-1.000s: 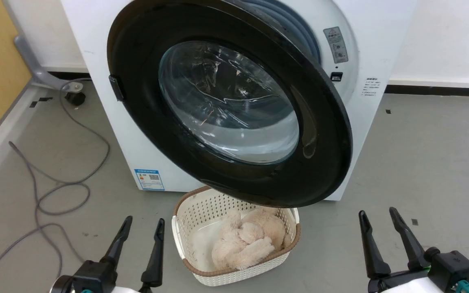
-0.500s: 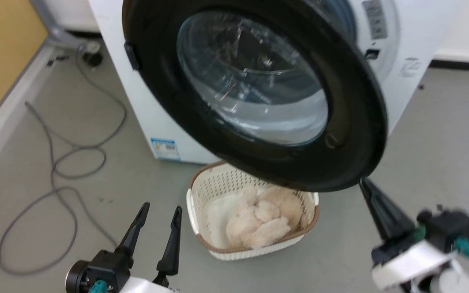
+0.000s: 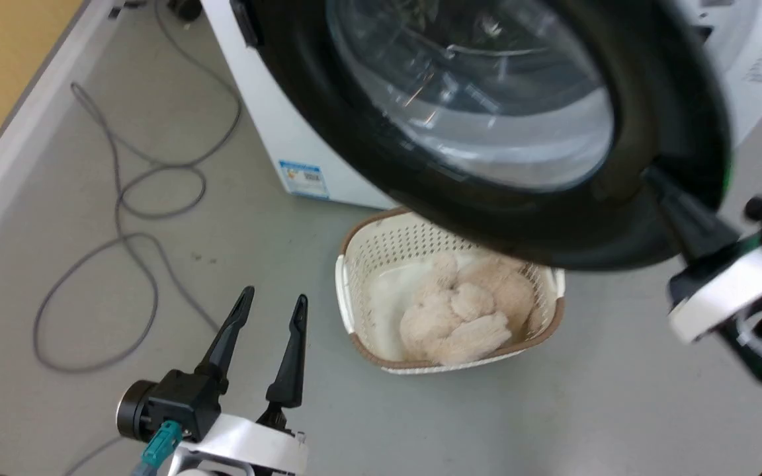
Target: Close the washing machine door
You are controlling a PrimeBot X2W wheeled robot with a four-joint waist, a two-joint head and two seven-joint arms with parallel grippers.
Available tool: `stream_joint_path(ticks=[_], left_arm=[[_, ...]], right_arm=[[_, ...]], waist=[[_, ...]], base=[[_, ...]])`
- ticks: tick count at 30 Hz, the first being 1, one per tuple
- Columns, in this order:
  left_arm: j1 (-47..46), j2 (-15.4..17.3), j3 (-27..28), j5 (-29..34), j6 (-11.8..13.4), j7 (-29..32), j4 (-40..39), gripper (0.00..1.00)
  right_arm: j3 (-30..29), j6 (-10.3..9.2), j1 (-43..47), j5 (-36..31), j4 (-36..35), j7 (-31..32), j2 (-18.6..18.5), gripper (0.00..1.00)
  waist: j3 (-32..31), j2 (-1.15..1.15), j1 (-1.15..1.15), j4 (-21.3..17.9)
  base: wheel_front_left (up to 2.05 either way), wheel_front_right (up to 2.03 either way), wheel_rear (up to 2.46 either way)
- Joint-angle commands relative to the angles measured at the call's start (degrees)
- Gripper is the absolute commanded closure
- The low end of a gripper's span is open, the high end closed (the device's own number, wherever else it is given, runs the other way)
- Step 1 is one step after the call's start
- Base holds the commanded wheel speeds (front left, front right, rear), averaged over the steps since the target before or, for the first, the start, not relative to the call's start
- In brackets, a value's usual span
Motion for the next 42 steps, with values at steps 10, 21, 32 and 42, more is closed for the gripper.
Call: stream_joint_path(ticks=[10, 21, 32, 42], left_arm=[[-3.41, -1.45, 0.98, 0.87, -1.18, -0.25, -0.41, 0.00], [-5.48, -1.98, 1.15, 0.96, -1.63, -0.25, -0.36, 0.00], [-5.80, -2.09, 0.57, 0.61, -1.43, -0.25, 0.11, 0.00], [-2.31, -2.10, 3.15, 0.73, -0.76, -0.25, 1.65, 0.00]], right_arm=[[-2.95, -0.13, -12.54, 4.90, 9.31, 2.95, -3.39, 1.00], [-6.20, -0.13, -24.83, 7.11, 19.93, 6.96, -2.15, 1.00], [-7.43, -0.13, -30.97, 5.42, 28.59, 5.71, 0.54, 1.00], [-2.23, -0.13, -21.21, 7.51, 29.09, -1.60, 2.25, 1.00]], waist=[[6.02, 0.00, 0.00, 2.99], [9.42, 0.00, 0.00, 3.73], [9.32, 0.00, 0.00, 3.91], [-1.47, 0.00, 0.00, -0.30]], base=[[0.00, 0.00, 0.00], [0.00, 0.00, 0.00], [0.00, 0.00, 0.00], [0.00, 0.00, 0.00]])
